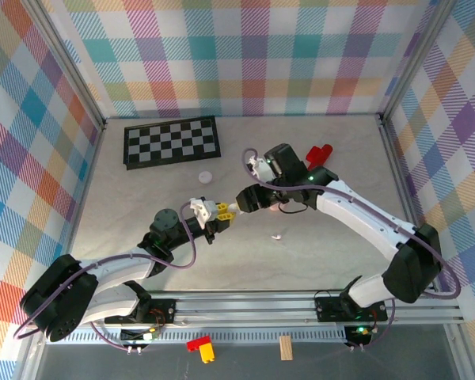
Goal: Insert wireless bluetooth earbuds into charging case
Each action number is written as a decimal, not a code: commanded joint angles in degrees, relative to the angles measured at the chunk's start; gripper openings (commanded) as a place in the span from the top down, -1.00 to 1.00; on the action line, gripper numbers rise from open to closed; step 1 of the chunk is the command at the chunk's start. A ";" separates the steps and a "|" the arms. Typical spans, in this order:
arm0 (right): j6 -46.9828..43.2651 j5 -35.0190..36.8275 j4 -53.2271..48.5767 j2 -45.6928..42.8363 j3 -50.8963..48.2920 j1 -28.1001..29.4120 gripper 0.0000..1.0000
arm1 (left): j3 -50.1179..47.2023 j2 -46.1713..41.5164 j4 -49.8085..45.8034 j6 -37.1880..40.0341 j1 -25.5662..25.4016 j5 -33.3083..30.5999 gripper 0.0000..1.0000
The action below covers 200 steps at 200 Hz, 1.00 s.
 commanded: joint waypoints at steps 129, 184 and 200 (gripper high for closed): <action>-32.70 -17.11 4.19 -18.09 -11.04 -0.79 0.02 | 13.85 -5.05 -15.09 -7.28 0.27 25.52 0.77; -33.24 -18.54 2.83 -17.75 -10.70 -1.33 0.49 | 13.06 -5.66 -12.94 -8.76 0.27 25.56 0.75; -32.52 -18.70 2.91 -17.99 -10.73 -1.53 0.69 | 12.84 -5.72 -12.85 -8.78 0.28 25.22 0.71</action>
